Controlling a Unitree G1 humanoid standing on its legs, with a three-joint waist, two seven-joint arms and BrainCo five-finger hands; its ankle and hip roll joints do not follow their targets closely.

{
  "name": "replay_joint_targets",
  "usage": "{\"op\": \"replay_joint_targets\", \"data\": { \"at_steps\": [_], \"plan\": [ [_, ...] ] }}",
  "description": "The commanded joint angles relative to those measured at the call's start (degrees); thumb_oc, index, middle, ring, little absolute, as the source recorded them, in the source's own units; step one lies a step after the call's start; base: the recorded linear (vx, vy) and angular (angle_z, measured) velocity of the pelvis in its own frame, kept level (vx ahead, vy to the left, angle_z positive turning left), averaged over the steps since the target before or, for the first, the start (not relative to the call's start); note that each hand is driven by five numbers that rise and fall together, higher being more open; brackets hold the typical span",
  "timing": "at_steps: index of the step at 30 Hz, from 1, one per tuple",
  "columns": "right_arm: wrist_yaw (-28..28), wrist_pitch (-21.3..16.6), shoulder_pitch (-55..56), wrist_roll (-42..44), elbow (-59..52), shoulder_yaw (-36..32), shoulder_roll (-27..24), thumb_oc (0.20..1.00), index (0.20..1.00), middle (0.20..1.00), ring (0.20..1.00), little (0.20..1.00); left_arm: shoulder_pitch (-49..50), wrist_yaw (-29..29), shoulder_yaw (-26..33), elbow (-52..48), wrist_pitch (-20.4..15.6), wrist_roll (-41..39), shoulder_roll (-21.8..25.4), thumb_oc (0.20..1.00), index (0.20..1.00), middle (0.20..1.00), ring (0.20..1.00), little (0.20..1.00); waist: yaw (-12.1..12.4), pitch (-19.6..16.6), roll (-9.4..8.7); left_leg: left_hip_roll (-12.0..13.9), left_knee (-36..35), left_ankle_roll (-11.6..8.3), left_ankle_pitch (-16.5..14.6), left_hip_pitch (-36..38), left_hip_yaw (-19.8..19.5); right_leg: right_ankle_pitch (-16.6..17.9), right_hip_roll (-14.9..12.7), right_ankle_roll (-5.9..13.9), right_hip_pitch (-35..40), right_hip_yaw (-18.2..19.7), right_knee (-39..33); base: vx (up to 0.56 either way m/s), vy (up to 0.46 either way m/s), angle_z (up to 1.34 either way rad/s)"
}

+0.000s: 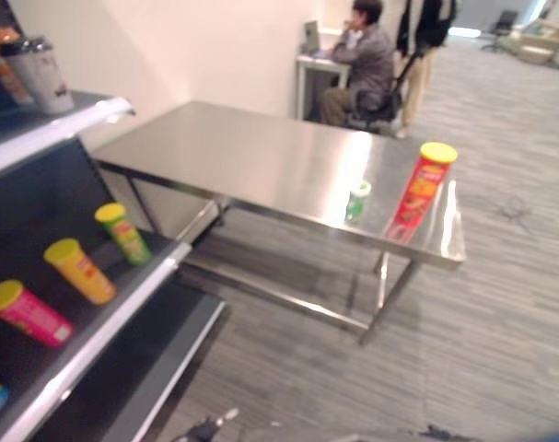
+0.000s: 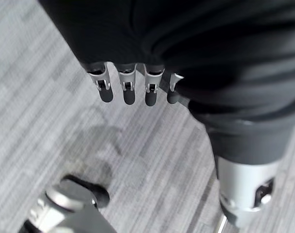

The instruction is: Put the goods on the table back onto the shelves and tidy them up.

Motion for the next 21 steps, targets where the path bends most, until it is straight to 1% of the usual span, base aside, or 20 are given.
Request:
{"op": "replay_joint_targets", "data": {
  "at_steps": [1, 2, 3, 4, 5, 7, 9, 11, 14, 18, 19, 20, 21],
  "plan": [
    [-1.7, -0.6, -2.0, 0.3, 1.7, -1.5, -0.2, 1.000, 1.000, 1.000, 1.000, 1.000, -1.8, 0.0, 0.8, 1.5, -0.2, 4.3, -1.2, 1.000, 1.000, 1.000, 1.000, 1.000, -1.4, 2.2, -0.18, 7.3, -4.9, -3.59, 2.0, -0.1, -4.3, 2.2, 8.1, -0.59, -3.1, -1.7, -17.6, 0.05, -0.031, -0.25],
    [-1.6, -0.4, -2.2, 0.4, 2.2, -1.4, -0.2, 1.000, 1.000, 1.000, 1.000, 1.000, -1.9, 0.1, 0.2, 1.4, -0.3, 5.1, -1.2, 1.000, 1.000, 1.000, 1.000, 1.000, -1.7, 2.3, -0.58, 7.3, -4.9, -3.62, 1.4, 0.4, -3.8, 3.1, 9.0, -0.22, -3.5, -1.9, -20.8, 0.08, -0.028, -0.26],
    [-1.5, -0.4, -2.3, 0.6, 2.8, -1.2, -0.1, 1.000, 1.000, 1.000, 1.000, 1.000, -2.2, 0.2, -0.3, 1.3, -0.5, 5.4, -1.2, 1.000, 1.000, 1.000, 1.000, 1.000, -2.2, 2.6, -0.68, 7.4, -4.9, -3.58, 1.0, 0.9, -3.5, 4.1, 9.9, 0.02, -5.0, -1.5, -21.9, 0.06, -0.020, -0.17],
    [-1.5, -0.4, -2.3, 0.6, 2.8, -1.2, -0.1, 1.000, 1.000, 1.000, 1.000, 1.000, -2.2, 0.2, -0.3, 1.3, -0.5, 5.4, -1.2, 1.000, 1.000, 1.000, 1.000, 1.000, -2.1, 2.6, -0.63, 7.5, -4.9, -3.59, 0.9, 1.0, -3.4, 4.1, 10.0, 0.00, -5.0, -1.4, -21.8, 0.11, -0.044, -0.23],
    [-0.5, 0.0, -1.6, 3.3, 5.6, -3.0, -0.4, 1.000, 1.000, 1.000, 1.000, 1.000, -3.2, 0.0, -2.4, 0.3, -0.5, 8.1, -1.2, 1.000, 1.000, 1.000, 1.000, 1.000, -2.9, 2.6, -1.95, 6.7, -4.9, -3.23, 0.4, 1.6, -3.4, 4.8, 11.7, -0.08, -3.0, 3.1, -25.5, 0.08, -0.044, -0.71],
    [-0.1, 0.2, -1.4, 4.3, 6.4, -3.6, -0.6, 1.000, 1.000, 1.000, 1.000, 1.000, -3.2, 0.0, -2.7, 0.2, -0.5, 8.8, -1.2, 1.000, 1.000, 1.000, 1.000, 1.000, -2.9, 2.4, -2.10, 6.8, -4.9, -3.34, 0.1, 1.9, -3.1, 4.9, 11.9, -0.34, -1.7, 3.4, -26.9, 0.11, -0.052, -0.25],
    [1.0, 0.2, -0.7, 7.5, 7.9, -6.0, -1.5, 1.000, 1.000, 1.000, 1.000, 1.000, -2.8, -1.0, -3.4, 0.3, -0.5, 10.1, -1.4, 1.000, 1.000, 1.000, 1.000, 1.000, -3.1, 1.0, -2.11, 7.5, -4.9, -3.73, -0.7, 2.7, -2.2, 4.8, 11.9, -0.72, 0.2, 3.4, -28.7, 0.14, -0.065, 0.69],
    [1.3, -0.5, -0.7, 11.3, 7.7, -8.2, -2.7, 1.000, 1.000, 1.000, 1.000, 1.000, -2.5, -1.2, -3.5, 0.7, -0.4, 10.4, -1.7, 1.000, 1.000, 1.000, 1.000, 1.000, -3.6, 0.1, -2.08, 8.1, -4.9, -4.08, -1.3, 3.4, -2.0, 4.7, 12.4, -0.98, 1.4, 3.9, -29.5, 0.12, -0.065, 0.29],
    [0.1, -2.0, -1.8, 14.7, 5.2, -10.6, -5.1, 1.000, 1.000, 1.000, 1.000, 1.000, -2.0, -1.2, -2.8, 1.0, -0.2, 9.8, -1.3, 1.000, 1.000, 1.000, 1.000, 1.000, -4.3, -0.6, -2.12, 9.1, -4.9, -4.45, -1.9, 4.4, -1.4, 4.3, 12.8, -1.14, 2.3, 4.6, -29.6, 0.09, -0.065, -0.10],
    [-3.6, -3.9, -3.8, 15.0, -1.4, -13.6, -9.8, 1.000, 1.000, 1.000, 1.000, 1.000, -0.8, -0.6, -1.4, 0.8, -0.1, 9.0, -0.2, 1.000, 1.000, 1.000, 1.000, 1.000, -4.6, -1.4, -2.33, 10.3, -4.9, -5.05, -2.6, 5.5, -1.0, 3.5, 13.5, -1.28, 3.7, 5.2, -30.2, 0.09, -0.071, -0.03],
    [-4.9, -4.0, -4.5, 13.2, -4.9, -13.5, -11.2, 1.000, 1.000, 1.000, 1.000, 1.000, -0.4, -0.5, -0.9, 0.5, -0.1, 8.8, 0.0, 1.000, 1.000, 1.000, 1.000, 1.000, -4.6, -1.5, -2.38, 10.5, -4.9, -5.17, -2.7, 5.6, -1.0, 3.5, 13.6, -1.30, 3.8, 5.2, -30.3, 0.08, -0.071, -0.12],
    [-9.1, -4.3, -4.5, 7.8, -18.7, -14.9, -14.9, 1.000, 1.000, 1.000, 1.000, 1.000, 0.5, -0.2, 0.4, -0.4, 0.2, 8.6, 0.1, 1.000, 1.000, 1.000, 1.000, 1.000, -4.8, -1.7, -2.60, 10.9, -4.9, -5.48, -2.5, 5.3, -1.1, 3.6, 13.5, -1.22, 3.5, 5.4, -30.3, 0.08, -0.052, -0.12],
    [-9.2, -4.2, -4.3, 7.8, -18.8, -14.9, -14.8, 1.000, 1.000, 1.000, 1.000, 1.000, 0.6, -0.2, 0.4, -0.4, 0.2, 8.6, 0.1, 1.000, 1.000, 1.000, 1.000, 1.000, -4.8, -1.8, -2.50, 11.1, -4.9, -5.48, -3.0, 5.6, -1.1, 3.3, 13.7, -1.26, 3.9, 5.4, -30.4, 0.06, -0.056, -0.10]
  ]
}}
